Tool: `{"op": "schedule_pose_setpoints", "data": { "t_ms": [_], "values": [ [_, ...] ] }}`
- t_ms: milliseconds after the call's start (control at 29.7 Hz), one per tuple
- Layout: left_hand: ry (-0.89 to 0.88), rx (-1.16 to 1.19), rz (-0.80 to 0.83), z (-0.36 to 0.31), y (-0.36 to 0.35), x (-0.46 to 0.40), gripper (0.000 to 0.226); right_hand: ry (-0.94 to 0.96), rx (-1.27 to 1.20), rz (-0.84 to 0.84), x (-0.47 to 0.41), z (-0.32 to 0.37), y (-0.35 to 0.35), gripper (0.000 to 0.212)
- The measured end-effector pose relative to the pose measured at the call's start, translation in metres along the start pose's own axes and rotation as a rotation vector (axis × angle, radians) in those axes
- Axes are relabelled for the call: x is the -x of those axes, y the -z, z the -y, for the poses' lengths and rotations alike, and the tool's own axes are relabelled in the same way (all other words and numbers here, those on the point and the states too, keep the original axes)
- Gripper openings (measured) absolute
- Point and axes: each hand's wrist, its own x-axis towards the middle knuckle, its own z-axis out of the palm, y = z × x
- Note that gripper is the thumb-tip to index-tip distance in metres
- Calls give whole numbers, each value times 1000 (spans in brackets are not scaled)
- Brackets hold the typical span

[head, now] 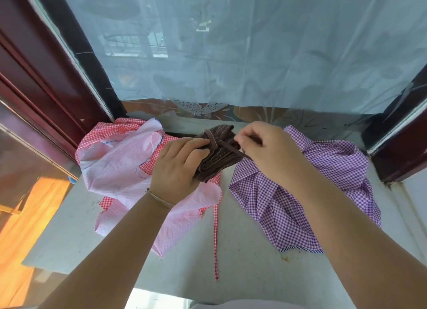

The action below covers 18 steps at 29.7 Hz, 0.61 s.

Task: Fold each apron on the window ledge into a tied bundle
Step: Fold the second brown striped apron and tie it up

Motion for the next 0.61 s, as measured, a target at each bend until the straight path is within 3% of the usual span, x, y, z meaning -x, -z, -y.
{"op": "schedule_pose_setpoints", "data": {
  "t_ms": [67, 134, 202, 269, 403, 471, 538, 605],
  "values": [
    [220, 49, 110, -5, 4, -3, 25, -142, -459, -50, 0, 4, -2, 20],
    [654, 185, 172, -10, 10, -10, 23, -313, -925, -142, 4, 2, -9, 23],
    [1025, 368, 129, -12, 12, -18, 23, -444, -1220, -208, 11, -3, -21, 24],
    [1212, 552, 29, -11, 12, -26, 22, -554, -1461, -199, 17, -8, -38, 22],
    [1448, 1117, -112, -18, 12, -41, 18, -746, -1745, -95, 26, -21, -72, 14],
    [1468, 1353, -105, -24, 17, -46, 20, -856, -1815, -70, 24, -28, -79, 19],
    [1407, 1505, 27, -27, 23, -48, 26, -902, -1836, -47, 17, -36, -79, 24],
    [1300, 1538, 224, -28, 30, -46, 38, -799, -1837, 38, 7, -40, -71, 22]
  ]
}}
